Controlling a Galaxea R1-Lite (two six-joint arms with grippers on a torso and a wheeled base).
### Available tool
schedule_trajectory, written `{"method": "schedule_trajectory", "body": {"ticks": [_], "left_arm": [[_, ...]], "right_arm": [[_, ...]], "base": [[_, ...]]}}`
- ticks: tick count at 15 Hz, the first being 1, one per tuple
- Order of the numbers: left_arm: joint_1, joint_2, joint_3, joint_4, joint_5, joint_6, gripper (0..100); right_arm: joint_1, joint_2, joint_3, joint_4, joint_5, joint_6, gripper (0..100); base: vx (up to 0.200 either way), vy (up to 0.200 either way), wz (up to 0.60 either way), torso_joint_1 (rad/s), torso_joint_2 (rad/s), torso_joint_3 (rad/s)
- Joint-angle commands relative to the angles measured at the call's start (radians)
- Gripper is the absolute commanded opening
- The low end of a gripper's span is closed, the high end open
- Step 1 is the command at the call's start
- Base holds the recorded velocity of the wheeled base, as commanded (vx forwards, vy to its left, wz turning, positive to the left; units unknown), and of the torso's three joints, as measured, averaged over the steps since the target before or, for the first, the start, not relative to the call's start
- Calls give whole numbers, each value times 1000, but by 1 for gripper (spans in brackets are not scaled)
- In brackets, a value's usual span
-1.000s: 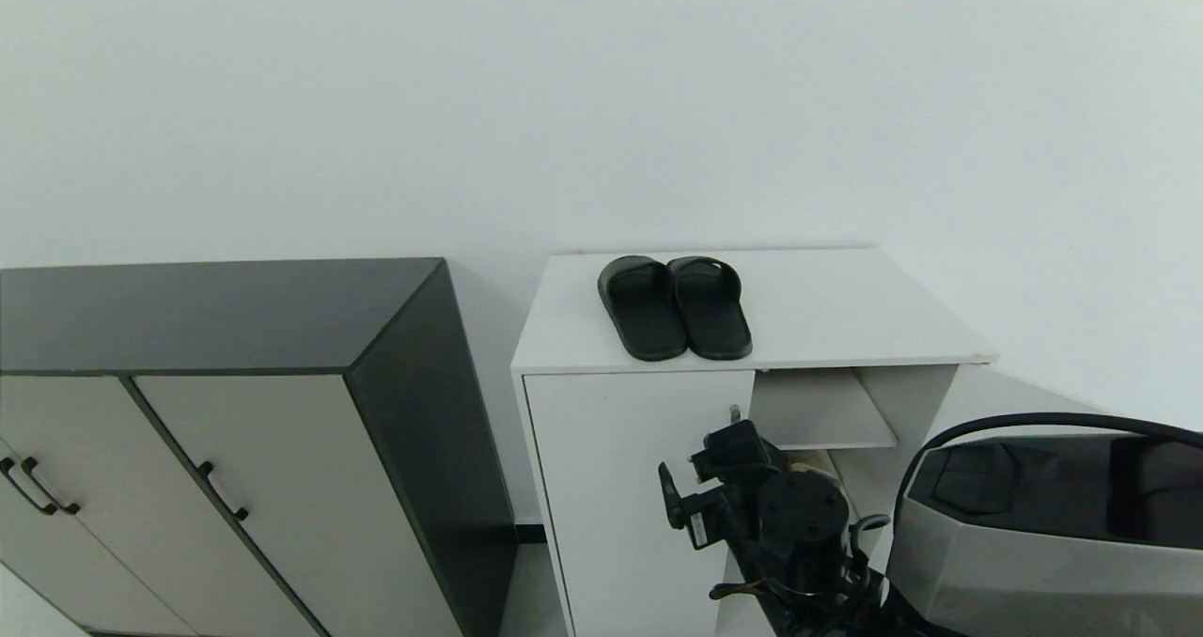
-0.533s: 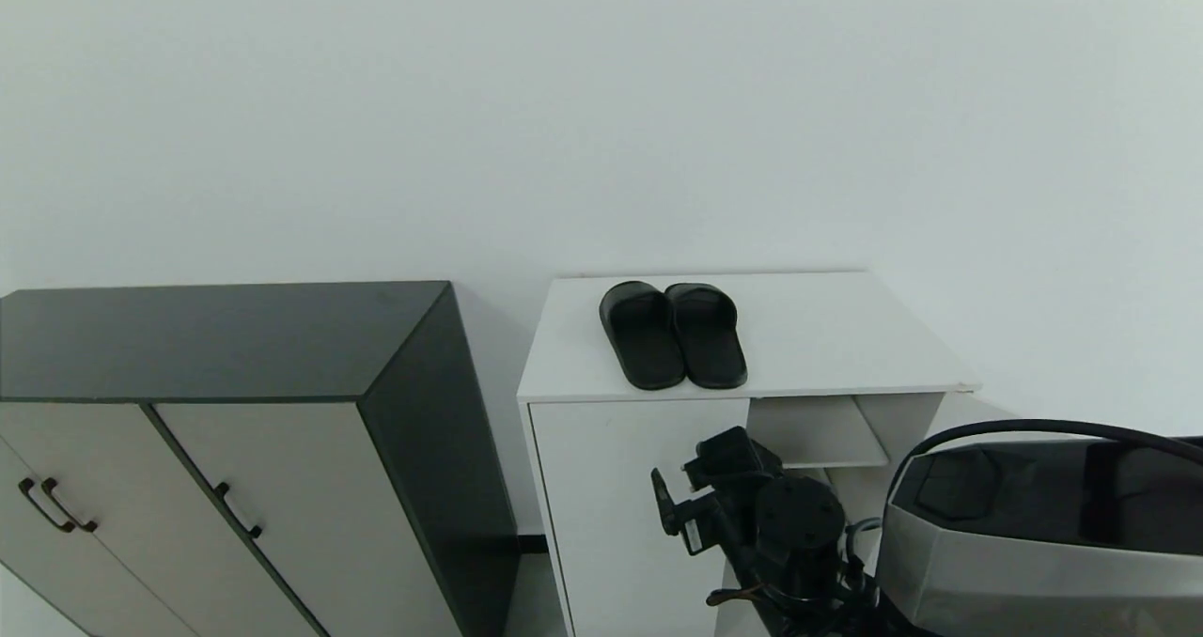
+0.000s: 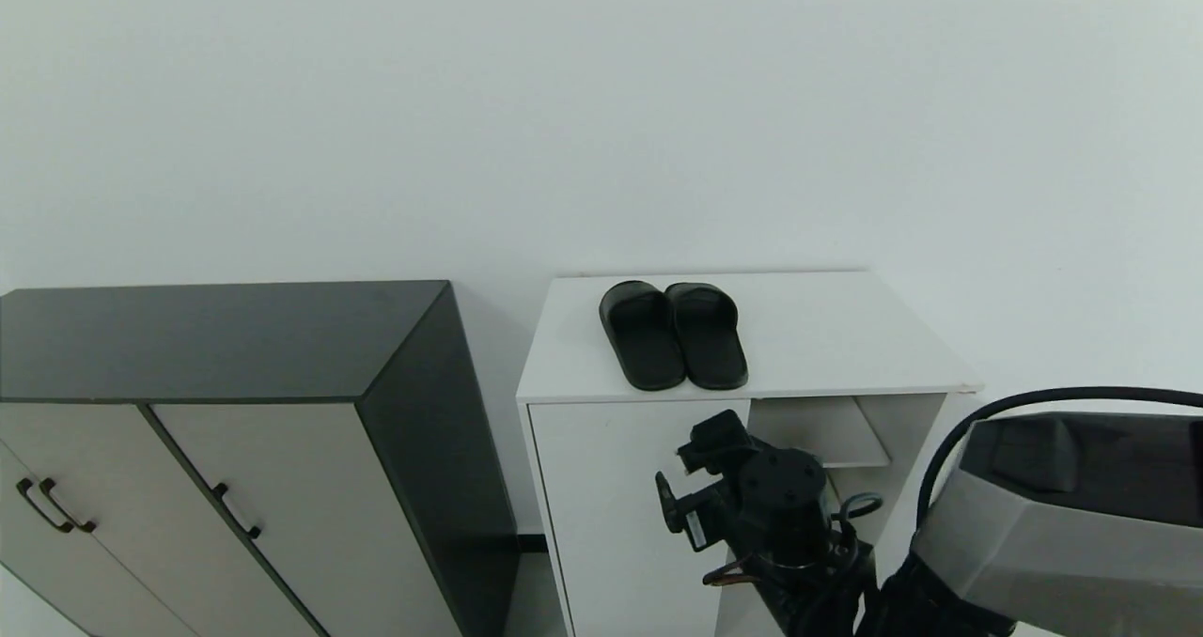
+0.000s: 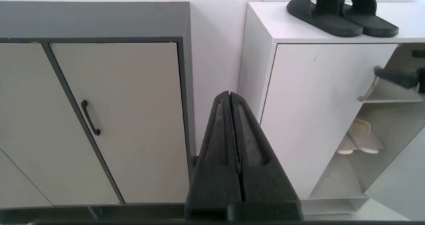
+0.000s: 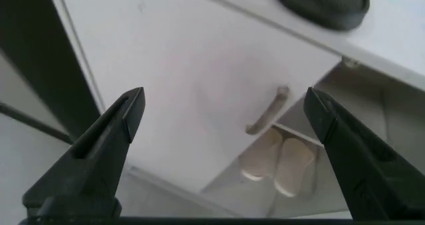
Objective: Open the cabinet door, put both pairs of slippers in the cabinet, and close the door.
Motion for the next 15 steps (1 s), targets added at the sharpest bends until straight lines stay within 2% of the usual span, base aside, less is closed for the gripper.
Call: {"method": "schedule_trajectory", "body": {"ticks": [1,2,4,5,11,15], "left_arm": [[0,1,0,0,0,-1,0],[0,0,0,0,0,-1,0],[0,1,0,0,0,-1,0],[0,0,0,0,0,-1,0],[0,1,0,0,0,-1,0],[0,1,0,0,0,1,0]], "right_arm": [[20,-148,-124,192,-4,99,100],[28,-189,-176,329,-14,146,100],[34,-209,-239,455,-73,200,100],[35,-206,-264,473,-106,223,100],[31,-160,-258,382,-119,215,100],[18,-131,-258,358,-122,209,100]], "base": [[0,0,0,0,0,0],[0,0,0,0,0,0],[0,0,0,0,0,0],[0,0,0,0,0,0],[0,0,0,0,0,0],[200,0,0,-1,-5,1]]}}
